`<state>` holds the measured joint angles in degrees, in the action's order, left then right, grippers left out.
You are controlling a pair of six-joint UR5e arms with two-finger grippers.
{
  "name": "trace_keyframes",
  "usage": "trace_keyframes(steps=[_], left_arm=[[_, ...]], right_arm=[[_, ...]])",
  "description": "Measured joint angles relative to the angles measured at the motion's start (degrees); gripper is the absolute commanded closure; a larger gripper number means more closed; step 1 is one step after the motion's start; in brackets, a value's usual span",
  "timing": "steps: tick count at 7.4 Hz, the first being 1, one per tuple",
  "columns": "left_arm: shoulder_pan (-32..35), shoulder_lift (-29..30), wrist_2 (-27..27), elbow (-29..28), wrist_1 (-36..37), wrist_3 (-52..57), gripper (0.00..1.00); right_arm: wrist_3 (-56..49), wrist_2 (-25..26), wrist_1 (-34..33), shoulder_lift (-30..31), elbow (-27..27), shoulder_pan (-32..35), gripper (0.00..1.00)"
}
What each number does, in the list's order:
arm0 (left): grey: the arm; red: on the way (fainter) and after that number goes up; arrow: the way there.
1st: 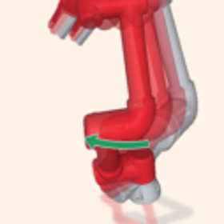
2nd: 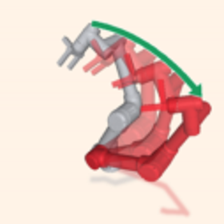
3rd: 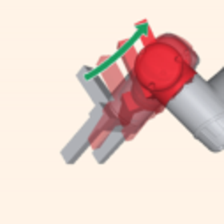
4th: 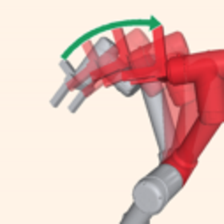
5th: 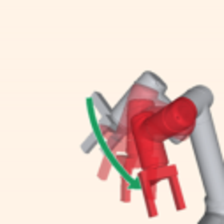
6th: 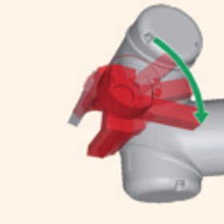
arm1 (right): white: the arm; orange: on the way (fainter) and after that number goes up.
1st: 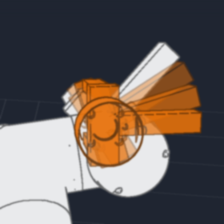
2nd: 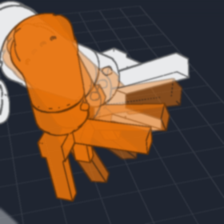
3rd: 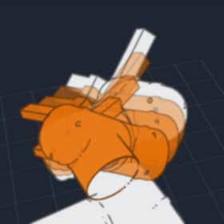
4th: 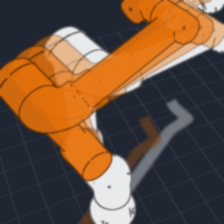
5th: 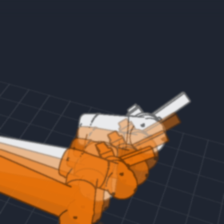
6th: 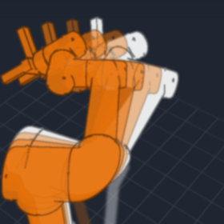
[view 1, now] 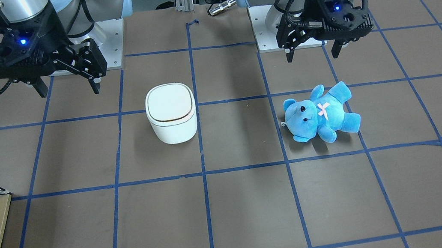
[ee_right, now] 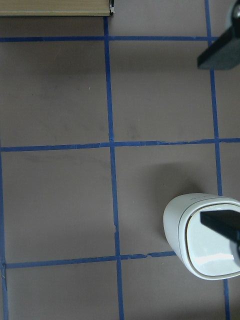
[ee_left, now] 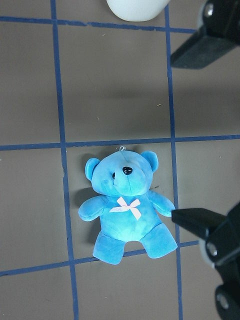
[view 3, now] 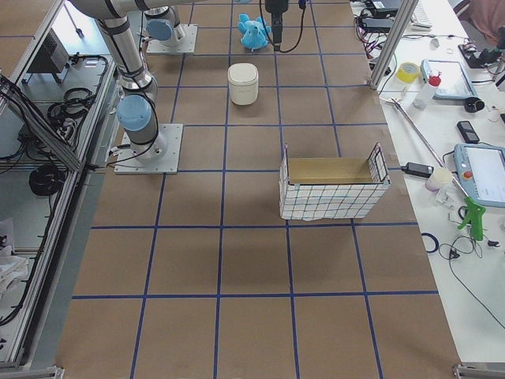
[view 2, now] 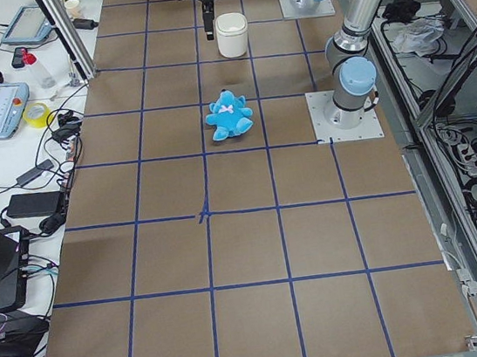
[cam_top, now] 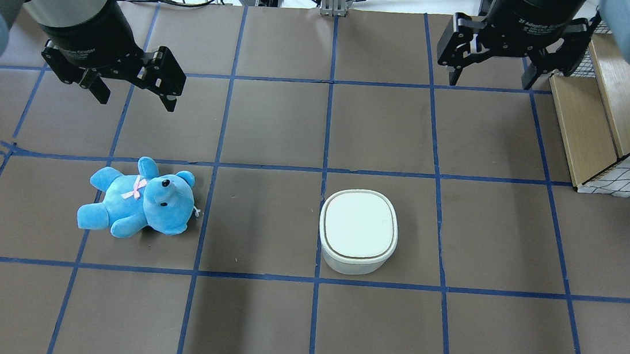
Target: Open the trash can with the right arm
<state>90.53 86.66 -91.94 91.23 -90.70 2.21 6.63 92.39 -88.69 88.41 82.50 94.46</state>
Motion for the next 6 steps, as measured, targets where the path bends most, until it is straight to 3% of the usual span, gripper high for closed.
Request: trace_keyframes(steps=[6], left_arm=[[0.0,0.0,0.0,0.0,0.0,0.0,0.00]], right_arm=[[1.3,-0.6,0.0,0.0,-0.1,0.1,0.00]])
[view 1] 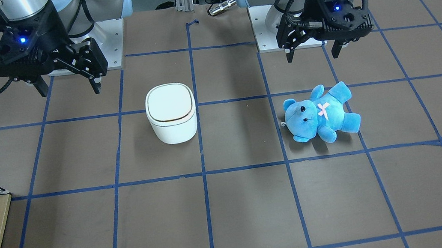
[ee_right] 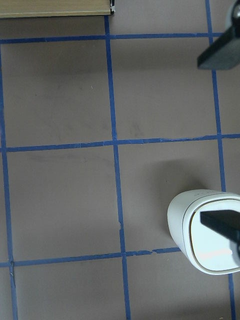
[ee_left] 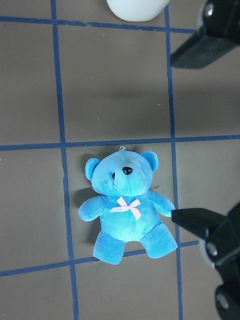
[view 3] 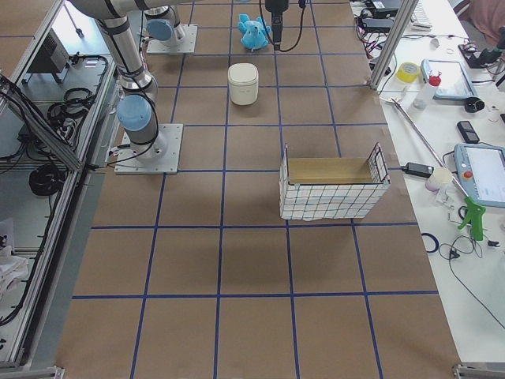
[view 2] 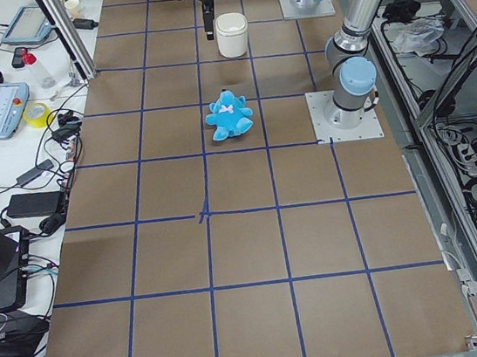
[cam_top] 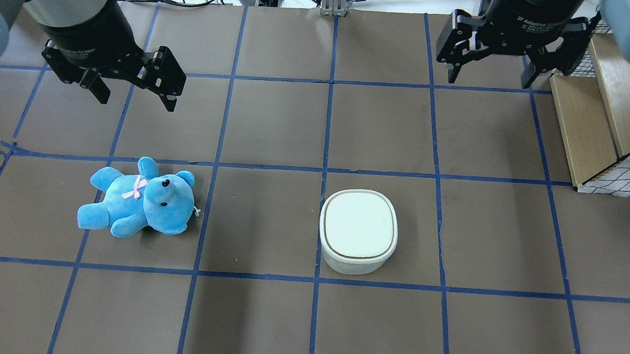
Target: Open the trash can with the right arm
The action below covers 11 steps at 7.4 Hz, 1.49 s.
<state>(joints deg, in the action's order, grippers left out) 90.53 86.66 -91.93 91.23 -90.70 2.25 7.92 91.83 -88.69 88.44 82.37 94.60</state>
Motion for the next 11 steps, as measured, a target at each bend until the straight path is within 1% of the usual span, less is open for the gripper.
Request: trace_keyframes(steps=[2,4,5,7,8,9,10,11], left_arm=[[0.0,0.0,0.0,0.0,0.0,0.0,0.00],[0.0,0.0,0.0,0.0,0.0,0.0,0.00],[0.0,0.0,0.0,0.0,0.0,0.0,0.00],[0.0,0.0,0.0,0.0,0.0,0.0,0.00],[0.0,0.0,0.0,0.0,0.0,0.0,0.00],[0.0,0.0,0.0,0.0,0.0,0.0,0.00],[0.0,0.0,0.0,0.0,0.0,0.0,0.00],[0.0,0.0,0.0,0.0,0.0,0.0,0.00]], right_arm=[[0.1,-0.9,0.1,-0.3,0.1,-0.1,0.29],[0.2,-0.5,0.4,-0.3,0.2,-0.1,0.91],[0.2,-0.6,1.4,-0.2,0.3,0.0,1.00],[2.7,-2.1,4.6,-0.1,0.8,1.1,1.00],[6.6,-3.1,5.6,-0.2,1.5,3.7,1.00],[10.4,-3.7,5.8,-0.5,3.4,6.7,1.00],[13.2,-3.9,4.4,-0.6,6.8,9.2,1.00],[14.7,-3.9,1.5,-0.6,10.8,10.7,1.00]])
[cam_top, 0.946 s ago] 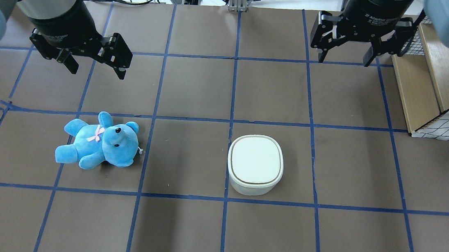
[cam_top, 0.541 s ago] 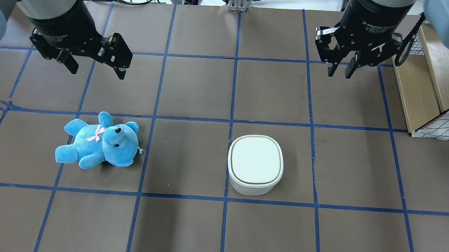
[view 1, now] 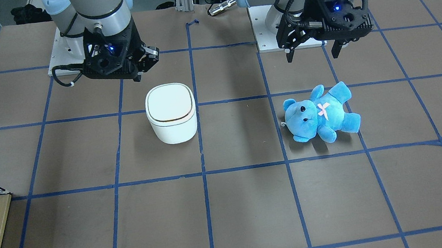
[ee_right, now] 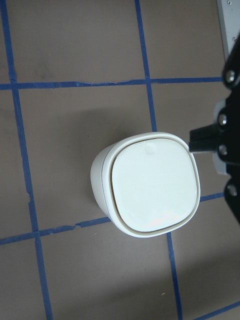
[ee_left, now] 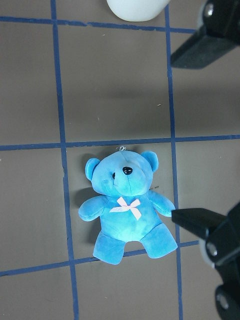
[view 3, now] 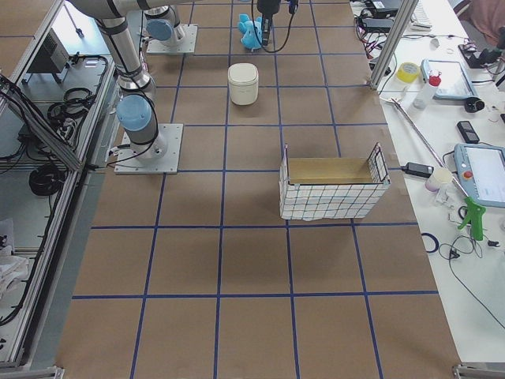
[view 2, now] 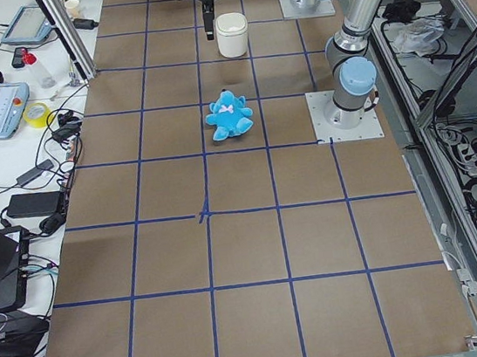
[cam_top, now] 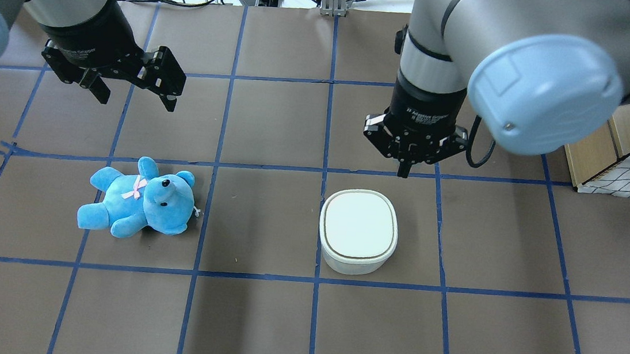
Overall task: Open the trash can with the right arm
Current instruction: 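Move the right gripper down over the white trash can lid, then close the right gripper on the lid's edge farthest from the robot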
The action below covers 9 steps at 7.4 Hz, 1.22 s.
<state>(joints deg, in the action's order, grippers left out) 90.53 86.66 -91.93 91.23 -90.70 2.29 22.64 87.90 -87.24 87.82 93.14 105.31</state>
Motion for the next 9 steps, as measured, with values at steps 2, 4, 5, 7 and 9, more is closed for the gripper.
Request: trace_keyframes(steps=[2,4,5,7,9], left_arm=[[0.0,0.0,0.0,0.0,0.0,0.0,0.00],[0.0,0.0,0.0,0.0,0.0,0.0,0.00],[0.0,0.0,0.0,0.0,0.0,0.0,0.00],[0.0,0.0,0.0,0.0,0.0,0.0,0.00],[0.0,0.0,0.0,0.0,0.0,0.0,0.00]], right_arm=[[1.2,-0.2,-5.4,-0.5,6.5,1.5,1.00],[1.3,-0.2,-10.1,-1.9,10.7,2.3,1.00],[1.3,-0.1,-12.5,-3.0,12.1,2.5,1.00],[1.3,-0.1,-15.6,-4.5,13.9,2.5,1.00],[1.3,0.2,-16.3,-4.7,14.5,2.5,1.00]])
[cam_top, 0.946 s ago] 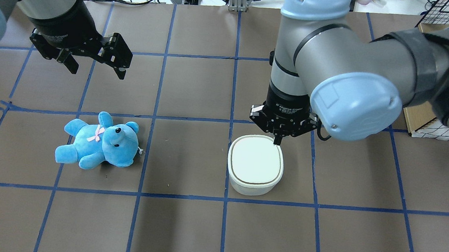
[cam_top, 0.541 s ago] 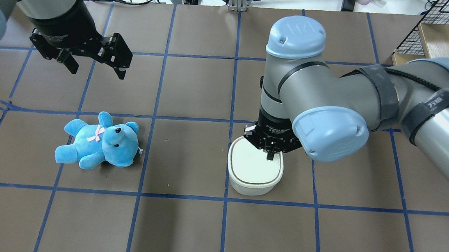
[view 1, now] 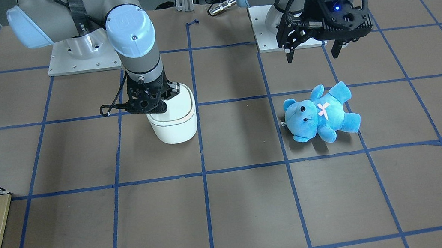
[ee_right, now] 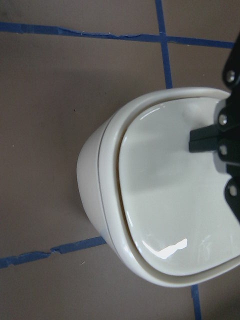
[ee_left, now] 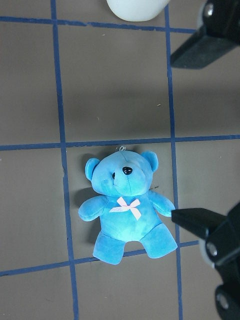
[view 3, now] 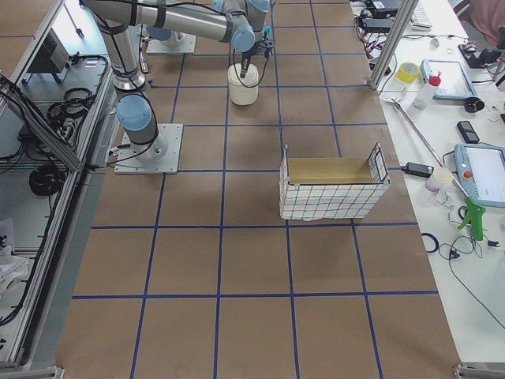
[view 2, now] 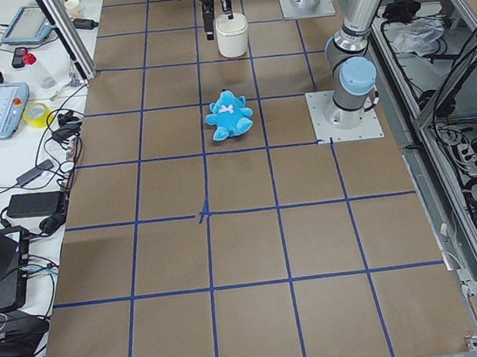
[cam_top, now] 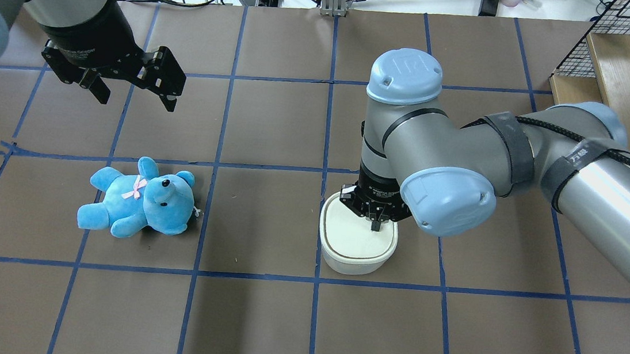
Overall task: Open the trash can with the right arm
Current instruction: 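Close the right gripper on the lid's edge farthest from the robot, then lift the right gripper upward, flipping the lid open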
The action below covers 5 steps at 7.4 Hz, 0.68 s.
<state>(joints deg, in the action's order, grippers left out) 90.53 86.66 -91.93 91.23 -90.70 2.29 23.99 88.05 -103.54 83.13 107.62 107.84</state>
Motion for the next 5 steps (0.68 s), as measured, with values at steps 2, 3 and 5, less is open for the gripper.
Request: trace_keyframes(steps=[2,3,5], left_arm=[[0.0,0.0,0.0,0.0,0.0,0.0,0.00],[0.0,0.0,0.0,0.0,0.0,-0.1,0.00],[0.0,0.0,0.0,0.0,0.0,0.0,0.00]], right_arm=[[0.1,0.4,0.5,0.7,-0.7,0.0,0.00],[0.0,0.5,1.1,2.3,-2.0,0.0,0.00],[-0.2,0.6,7.6,5.4,-8.5,-0.4,0.00]])
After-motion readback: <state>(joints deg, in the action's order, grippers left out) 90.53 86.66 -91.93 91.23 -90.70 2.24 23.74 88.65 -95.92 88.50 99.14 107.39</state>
